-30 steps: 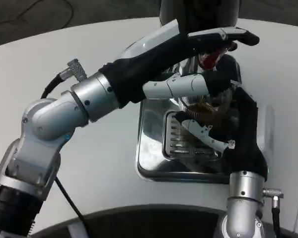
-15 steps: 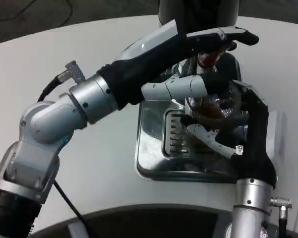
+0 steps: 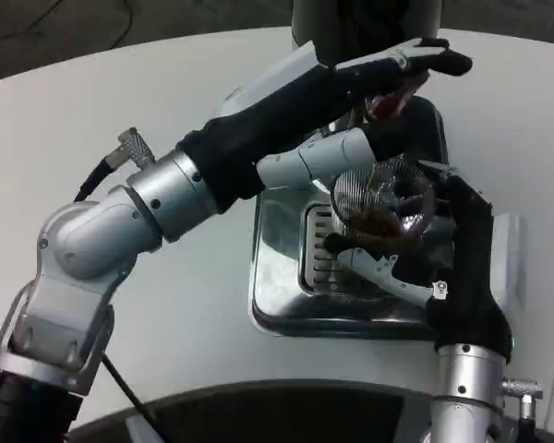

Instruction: Grasp the cup under the faucet to collect the drink, then remove the cup.

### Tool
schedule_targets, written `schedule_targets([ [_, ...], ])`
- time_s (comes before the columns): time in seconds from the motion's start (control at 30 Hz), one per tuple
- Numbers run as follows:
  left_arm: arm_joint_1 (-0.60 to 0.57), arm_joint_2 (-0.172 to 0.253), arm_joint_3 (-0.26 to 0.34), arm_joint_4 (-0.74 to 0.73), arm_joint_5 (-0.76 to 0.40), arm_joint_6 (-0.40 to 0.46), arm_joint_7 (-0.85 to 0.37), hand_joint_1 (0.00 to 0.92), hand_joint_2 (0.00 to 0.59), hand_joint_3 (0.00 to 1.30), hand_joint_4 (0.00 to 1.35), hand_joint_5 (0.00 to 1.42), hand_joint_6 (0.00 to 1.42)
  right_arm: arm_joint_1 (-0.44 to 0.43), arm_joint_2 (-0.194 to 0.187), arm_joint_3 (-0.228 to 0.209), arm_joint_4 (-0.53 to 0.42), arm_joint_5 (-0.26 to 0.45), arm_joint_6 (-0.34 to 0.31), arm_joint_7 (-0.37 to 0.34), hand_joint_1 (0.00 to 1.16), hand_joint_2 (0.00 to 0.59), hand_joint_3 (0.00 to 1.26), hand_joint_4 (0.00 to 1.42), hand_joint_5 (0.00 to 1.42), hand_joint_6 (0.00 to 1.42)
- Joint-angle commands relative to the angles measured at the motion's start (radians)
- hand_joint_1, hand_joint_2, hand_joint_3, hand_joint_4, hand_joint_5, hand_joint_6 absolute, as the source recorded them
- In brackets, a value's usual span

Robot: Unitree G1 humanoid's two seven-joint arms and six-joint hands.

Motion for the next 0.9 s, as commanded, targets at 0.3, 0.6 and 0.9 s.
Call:
schedule_targets([
  [0.3,0.072,-0.054,0.047,-0.008,-0.136,0.145,-0.017,0.000,0.051,0.14,0.00,0.02,0.00,0.011,0.008,0.010,-0.064,-0.009,0.008,0.015,1.00,0.108,0.74,0.81,1.02,0.98],
  [0.6,0.104,-0.074,0.089,-0.074,-0.247,0.222,-0.038,0.000,0.057,0.03,0.00,0.01,0.00,0.036,0.008,0.013,-0.114,-0.010,0.020,0.036,1.00,0.107,0.74,0.81,1.02,0.99],
  [0.9,0.161,-0.038,0.117,-0.218,-0.203,0.194,-0.004,0.000,0.056,0.02,0.00,0.02,0.00,0.081,0.008,0.025,-0.182,-0.015,0.026,0.071,0.99,0.110,0.75,0.82,1.02,0.99],
])
